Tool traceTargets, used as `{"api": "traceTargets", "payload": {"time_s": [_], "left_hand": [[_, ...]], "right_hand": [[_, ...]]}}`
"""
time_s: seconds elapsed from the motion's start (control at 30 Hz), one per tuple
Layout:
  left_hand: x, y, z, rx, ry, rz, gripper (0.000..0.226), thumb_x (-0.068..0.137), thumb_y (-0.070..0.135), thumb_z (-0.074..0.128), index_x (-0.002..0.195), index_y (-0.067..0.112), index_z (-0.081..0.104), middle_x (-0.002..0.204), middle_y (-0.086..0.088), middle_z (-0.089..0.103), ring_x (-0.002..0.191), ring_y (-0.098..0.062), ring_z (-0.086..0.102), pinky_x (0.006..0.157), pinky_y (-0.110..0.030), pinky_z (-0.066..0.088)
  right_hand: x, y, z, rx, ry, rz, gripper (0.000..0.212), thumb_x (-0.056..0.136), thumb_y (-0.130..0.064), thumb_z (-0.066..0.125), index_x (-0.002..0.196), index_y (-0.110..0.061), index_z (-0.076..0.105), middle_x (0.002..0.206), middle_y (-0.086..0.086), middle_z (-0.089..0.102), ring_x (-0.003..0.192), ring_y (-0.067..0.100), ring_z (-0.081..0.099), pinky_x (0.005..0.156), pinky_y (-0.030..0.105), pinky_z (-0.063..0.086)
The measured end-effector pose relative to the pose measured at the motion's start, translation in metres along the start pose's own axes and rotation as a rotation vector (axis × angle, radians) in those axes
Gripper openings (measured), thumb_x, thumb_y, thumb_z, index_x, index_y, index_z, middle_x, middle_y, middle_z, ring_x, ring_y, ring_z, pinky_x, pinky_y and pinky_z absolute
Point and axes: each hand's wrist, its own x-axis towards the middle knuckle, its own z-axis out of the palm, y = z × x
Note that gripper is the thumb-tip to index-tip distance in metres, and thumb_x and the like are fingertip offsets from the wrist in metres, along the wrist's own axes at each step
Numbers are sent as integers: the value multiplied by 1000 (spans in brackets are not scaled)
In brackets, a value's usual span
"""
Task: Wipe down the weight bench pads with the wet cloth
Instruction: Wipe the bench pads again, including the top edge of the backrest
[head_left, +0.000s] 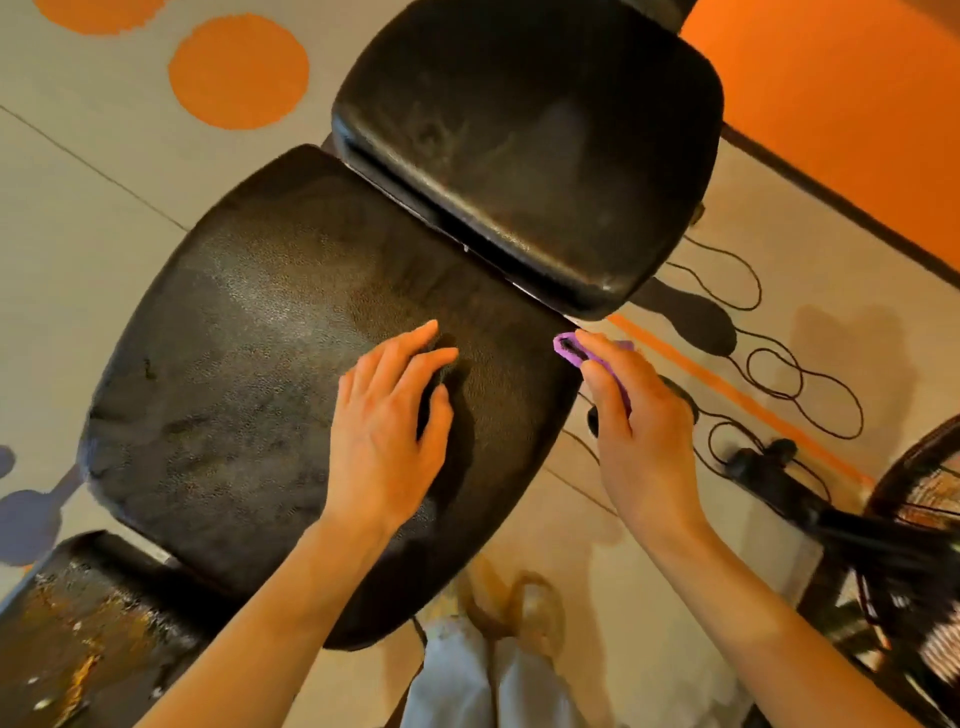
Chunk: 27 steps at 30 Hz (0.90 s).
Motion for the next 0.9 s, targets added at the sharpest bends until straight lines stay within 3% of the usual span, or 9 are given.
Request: {"api": "traceTargets", "payload": {"time_s": [0.1,0.3,0.47,0.6,0.77,0.9], "left_hand": [[-2,16,19,18,-40,53,35,96,26,51,130,21,60,146,5,49,132,-14,44,108,-20,22],[-7,39,51,37,-95,102,37,96,28,50,131,21,60,148,5,48,133,-14,43,109,-7,10],[-11,46,70,85,-67,164,37,95,20,50,131,19,59,146,4,50,131,-17,45,106,-21,25],[-15,46,79,79,-11,180,36,97,17,48,131,18,56,147,5,48,132,-15,43,108,-25,28],[-19,42,91,107,38,192,36,99,17,42,134,18,52,151,6,43,137,-19,40,112,-38,32],[-20,40,95,127,54,217,38,99,17,39,135,18,52,151,8,42,138,-18,40,112,-40,32]], "right_hand": [[-4,19,-13,36,53,24,27,100,-24,40,120,-38,53,115,-12,60,107,-2,54,81,4,44],[-2,52,-24,157,187,48,28,99,-19,43,123,-23,58,111,-16,61,102,-11,55,78,-1,40],[3,76,-16,293,238,97,29,100,-19,41,121,-20,60,108,-20,60,104,-12,54,83,-2,38],[6,92,-4,446,270,136,29,100,-20,41,122,-20,60,111,-18,61,106,-12,53,85,-1,40],[22,106,12,662,285,121,29,100,-16,41,121,-9,60,112,-3,67,105,-4,59,85,4,44],[37,107,31,791,272,186,28,100,-20,42,120,-13,61,103,-14,64,97,-9,58,82,8,48]]}}
